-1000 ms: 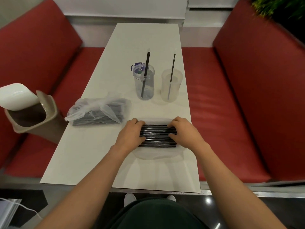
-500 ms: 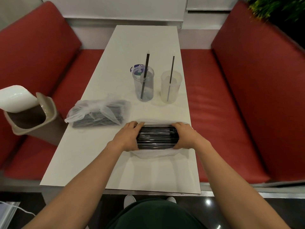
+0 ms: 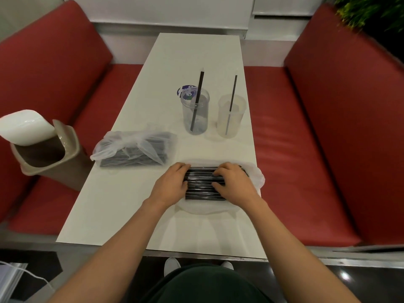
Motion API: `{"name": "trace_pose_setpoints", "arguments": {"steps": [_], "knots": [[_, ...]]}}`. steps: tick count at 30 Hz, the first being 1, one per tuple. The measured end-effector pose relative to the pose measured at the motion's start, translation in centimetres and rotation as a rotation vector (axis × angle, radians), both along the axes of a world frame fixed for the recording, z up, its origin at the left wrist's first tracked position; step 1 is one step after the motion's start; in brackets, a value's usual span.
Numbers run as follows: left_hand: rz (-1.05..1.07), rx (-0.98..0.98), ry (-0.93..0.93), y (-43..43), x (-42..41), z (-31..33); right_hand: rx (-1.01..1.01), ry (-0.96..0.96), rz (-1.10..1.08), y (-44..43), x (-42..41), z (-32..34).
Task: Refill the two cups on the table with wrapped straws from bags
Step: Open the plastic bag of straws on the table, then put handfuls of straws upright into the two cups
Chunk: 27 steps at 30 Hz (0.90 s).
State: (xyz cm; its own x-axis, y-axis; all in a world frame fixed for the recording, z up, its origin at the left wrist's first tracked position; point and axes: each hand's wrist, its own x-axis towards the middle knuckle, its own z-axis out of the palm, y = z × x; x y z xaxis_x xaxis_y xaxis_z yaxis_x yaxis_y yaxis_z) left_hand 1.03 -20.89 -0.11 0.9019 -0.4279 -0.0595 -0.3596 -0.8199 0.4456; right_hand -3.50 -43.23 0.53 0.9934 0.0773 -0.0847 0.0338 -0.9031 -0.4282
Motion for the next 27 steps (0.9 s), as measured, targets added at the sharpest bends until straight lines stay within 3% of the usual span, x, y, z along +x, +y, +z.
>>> {"name": "trace_pose_setpoints", "arguments": {"steps": [6, 11, 16, 22, 24, 27], "knots": [[-0.088, 0.079, 0.106, 1.8, -0.1, -0.3, -0.171, 0.217, 0.093, 2.1, 1.3, -1.3], [-0.079, -0.053, 0.159, 2.7, -0.3, 0.5, -0.308, 0.110, 0.153, 1.7, 1.3, -1.7], [-0.066, -0.288, 0.351, 3.5, -0.3, 2.1, -0.324, 0.065, 0.181, 1.6, 1.3, -0.7], [0.168, -0.755, 0.441, 3.7, 0.8, 4.5, -0.053, -0.003, 0.128, 0.2, 2.0, 2.0], [0.229, -0.794, 0.414, 3.0, 1.2, 5.0, 0.244, -0.006, 0.053, 0.0, 2.5, 3.7], [0.164, -0.696, 0.445, 1.2, 1.1, 5.0, 0.730, -0.096, -0.087, 1.0, 3.2, 6.5]]}}
